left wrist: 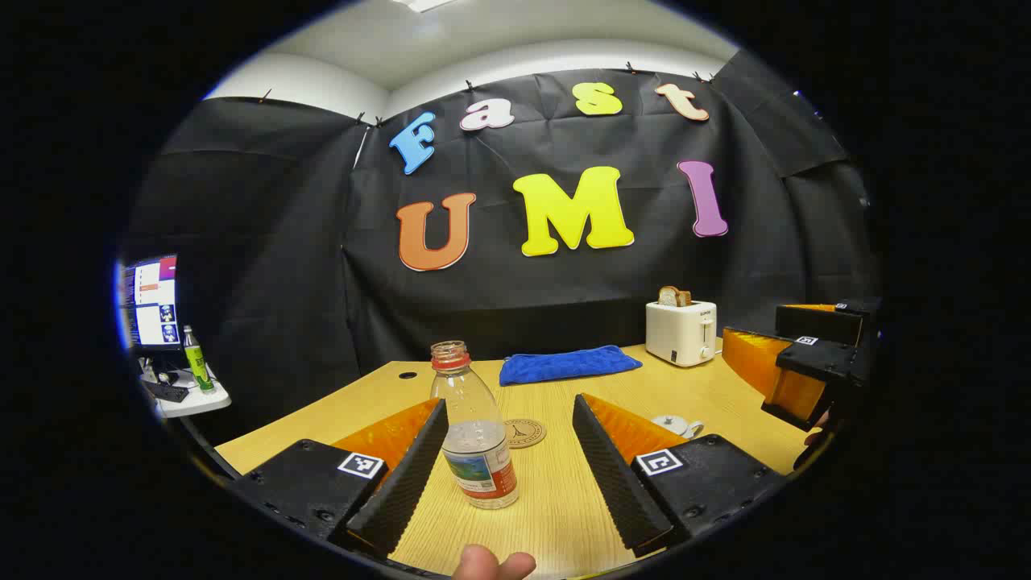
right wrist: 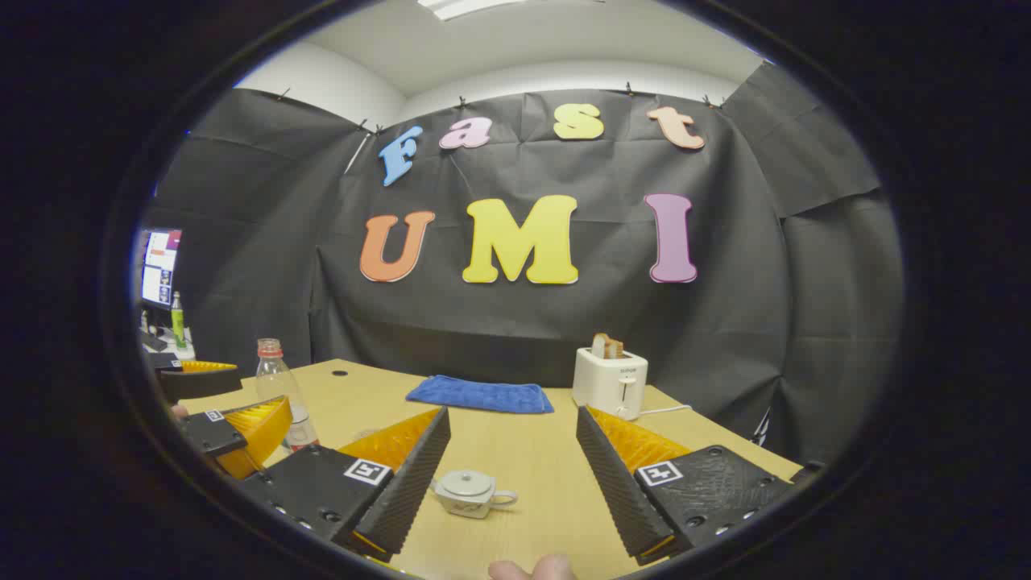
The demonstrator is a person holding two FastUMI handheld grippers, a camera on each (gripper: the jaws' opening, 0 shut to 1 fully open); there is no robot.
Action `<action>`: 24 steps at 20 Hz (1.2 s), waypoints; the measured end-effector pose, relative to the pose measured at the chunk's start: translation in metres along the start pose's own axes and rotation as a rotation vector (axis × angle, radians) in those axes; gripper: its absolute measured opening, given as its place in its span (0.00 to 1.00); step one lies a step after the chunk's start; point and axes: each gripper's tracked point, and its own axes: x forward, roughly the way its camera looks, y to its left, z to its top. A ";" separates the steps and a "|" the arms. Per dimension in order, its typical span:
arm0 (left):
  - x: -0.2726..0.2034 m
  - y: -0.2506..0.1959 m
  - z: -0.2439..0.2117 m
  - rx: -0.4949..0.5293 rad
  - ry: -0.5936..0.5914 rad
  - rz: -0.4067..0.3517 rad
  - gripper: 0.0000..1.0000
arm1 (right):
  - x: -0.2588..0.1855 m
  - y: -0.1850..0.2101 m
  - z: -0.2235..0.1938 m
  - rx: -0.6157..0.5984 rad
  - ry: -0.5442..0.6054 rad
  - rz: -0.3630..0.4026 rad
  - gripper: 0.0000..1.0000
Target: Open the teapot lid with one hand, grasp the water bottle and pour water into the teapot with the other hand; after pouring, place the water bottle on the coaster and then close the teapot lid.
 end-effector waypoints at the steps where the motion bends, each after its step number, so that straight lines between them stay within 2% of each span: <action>1: -0.001 0.000 0.001 0.000 -0.003 0.000 0.98 | -0.001 -0.001 0.000 -0.001 0.001 -0.001 0.97; 11: -0.002 -0.003 0.006 -0.043 -0.018 -0.011 0.98 | -0.004 -0.005 0.002 -0.013 -0.002 -0.010 0.95; 19: -0.001 -0.001 0.004 -0.054 -0.009 0.002 0.97 | 0.003 0.001 -0.012 -0.014 0.036 0.006 0.97; 20: -0.001 -0.001 0.004 -0.057 -0.009 0.002 0.97 | 0.005 0.002 -0.014 -0.011 0.042 0.009 0.93; 21: -0.001 -0.001 0.005 -0.059 -0.009 0.004 0.97 | 0.007 0.003 -0.017 -0.009 0.048 0.011 0.97; 24: -0.001 -0.001 0.005 -0.069 -0.007 0.002 0.98 | 0.014 0.005 -0.024 -0.008 0.057 0.014 0.95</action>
